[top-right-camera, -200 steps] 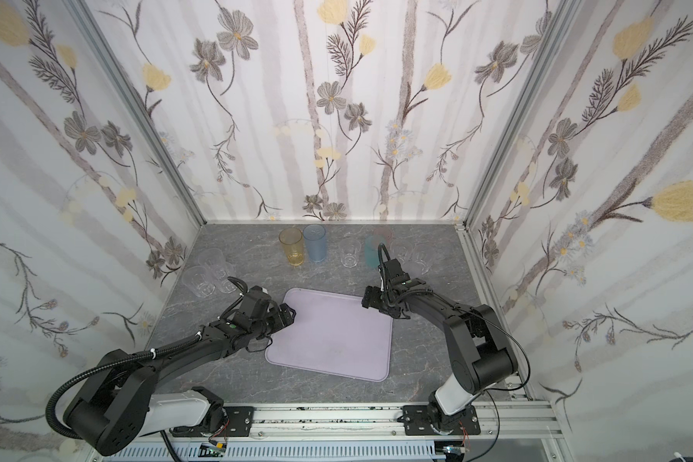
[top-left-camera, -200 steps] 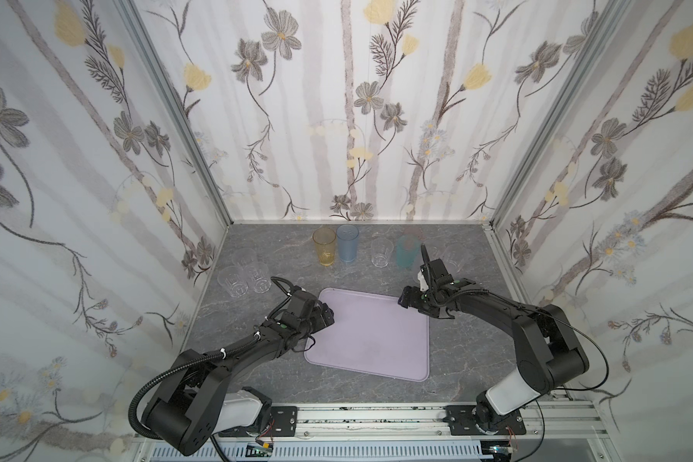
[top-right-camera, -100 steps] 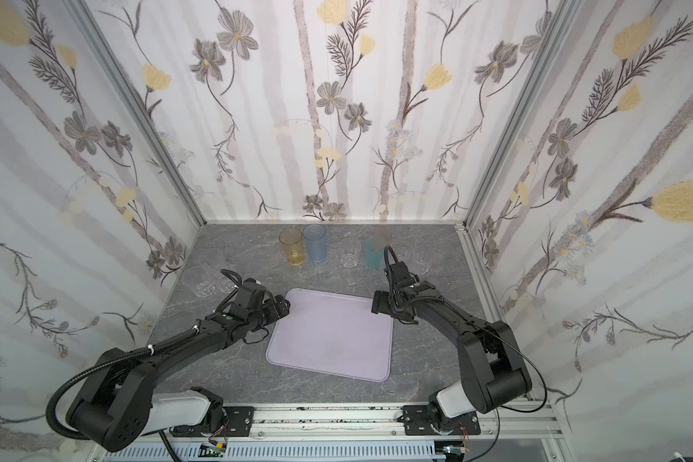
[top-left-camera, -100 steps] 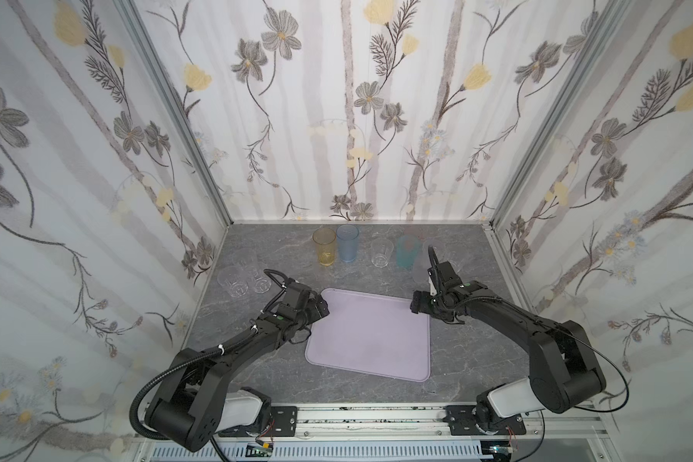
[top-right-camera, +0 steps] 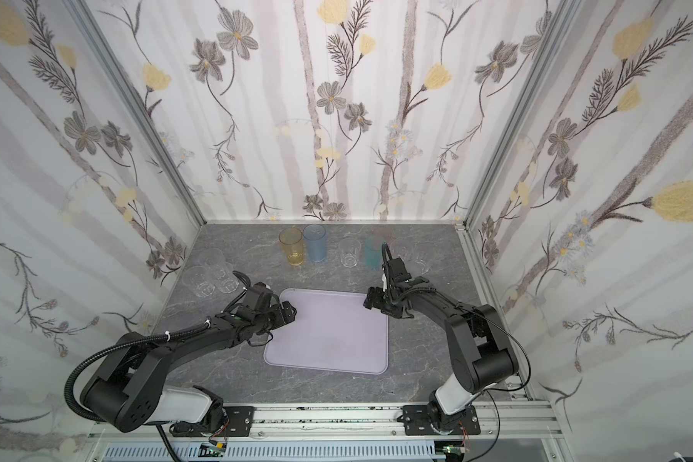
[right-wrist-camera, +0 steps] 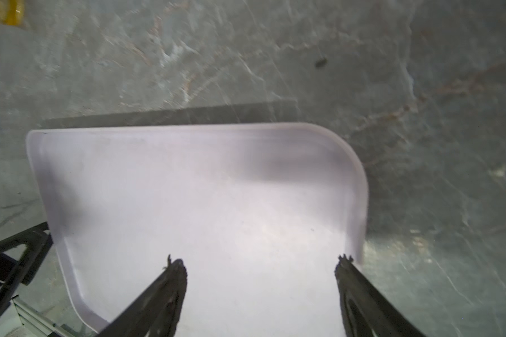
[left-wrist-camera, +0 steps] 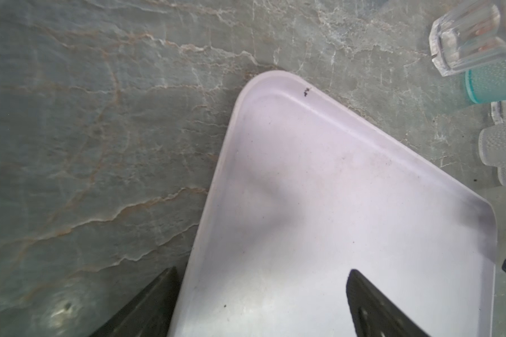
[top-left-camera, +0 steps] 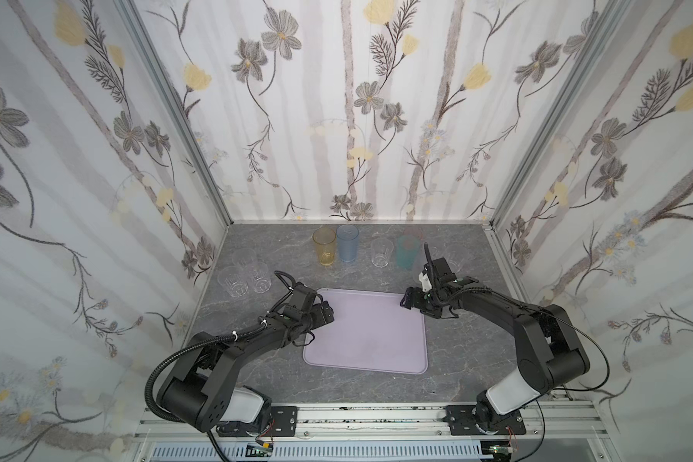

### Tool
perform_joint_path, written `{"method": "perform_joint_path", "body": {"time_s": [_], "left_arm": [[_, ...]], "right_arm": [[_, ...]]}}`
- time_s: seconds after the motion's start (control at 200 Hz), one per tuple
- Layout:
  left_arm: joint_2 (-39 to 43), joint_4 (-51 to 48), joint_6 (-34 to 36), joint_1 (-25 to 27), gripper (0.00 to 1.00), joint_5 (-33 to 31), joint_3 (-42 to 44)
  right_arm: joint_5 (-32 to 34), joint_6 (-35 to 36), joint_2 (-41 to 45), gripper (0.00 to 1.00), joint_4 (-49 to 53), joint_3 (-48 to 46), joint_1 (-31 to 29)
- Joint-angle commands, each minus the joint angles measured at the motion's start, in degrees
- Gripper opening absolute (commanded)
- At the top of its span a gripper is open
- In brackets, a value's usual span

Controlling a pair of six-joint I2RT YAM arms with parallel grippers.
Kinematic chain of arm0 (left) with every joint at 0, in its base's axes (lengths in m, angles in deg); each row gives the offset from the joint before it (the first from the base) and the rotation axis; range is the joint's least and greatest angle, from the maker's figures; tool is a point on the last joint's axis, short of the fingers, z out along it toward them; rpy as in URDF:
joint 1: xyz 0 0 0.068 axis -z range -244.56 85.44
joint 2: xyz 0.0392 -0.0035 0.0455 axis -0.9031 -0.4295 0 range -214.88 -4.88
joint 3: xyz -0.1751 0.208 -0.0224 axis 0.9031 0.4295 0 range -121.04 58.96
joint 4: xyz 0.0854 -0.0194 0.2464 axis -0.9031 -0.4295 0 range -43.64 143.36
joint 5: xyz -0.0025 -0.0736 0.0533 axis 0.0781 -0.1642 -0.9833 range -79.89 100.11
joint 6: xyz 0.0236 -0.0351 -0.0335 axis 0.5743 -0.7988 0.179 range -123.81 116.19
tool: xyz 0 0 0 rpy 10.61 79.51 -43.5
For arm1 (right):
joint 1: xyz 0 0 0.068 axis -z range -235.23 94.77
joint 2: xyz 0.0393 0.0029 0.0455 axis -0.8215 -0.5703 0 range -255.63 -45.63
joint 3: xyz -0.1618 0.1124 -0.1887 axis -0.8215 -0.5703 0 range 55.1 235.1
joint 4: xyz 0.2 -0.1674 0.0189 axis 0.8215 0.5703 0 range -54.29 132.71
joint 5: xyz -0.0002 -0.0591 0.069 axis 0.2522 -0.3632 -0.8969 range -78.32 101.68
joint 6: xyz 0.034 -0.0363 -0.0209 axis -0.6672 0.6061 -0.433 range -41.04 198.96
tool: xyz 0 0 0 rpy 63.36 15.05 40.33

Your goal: Place the glasses into the tray

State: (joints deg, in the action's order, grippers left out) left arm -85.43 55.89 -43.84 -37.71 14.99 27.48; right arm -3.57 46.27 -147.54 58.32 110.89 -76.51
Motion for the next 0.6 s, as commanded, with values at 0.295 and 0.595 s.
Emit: {"method": "perform_joint_path", "body": {"time_s": [0.295, 0.595], "left_arm": [[10.0, -13.3, 4.5, -4.0, 0.94, -3.3, -8.2], [7.3, -26.2, 20.4, -20.7, 0.69, -9.1, -24.4]], "right_arm": [[16.3, 5.8, 8.6, 0.8, 14.4, 10.2, -0.3], [13.4, -2.4, 10.9, 0.77, 6.8, 11.5, -8.5]]}}
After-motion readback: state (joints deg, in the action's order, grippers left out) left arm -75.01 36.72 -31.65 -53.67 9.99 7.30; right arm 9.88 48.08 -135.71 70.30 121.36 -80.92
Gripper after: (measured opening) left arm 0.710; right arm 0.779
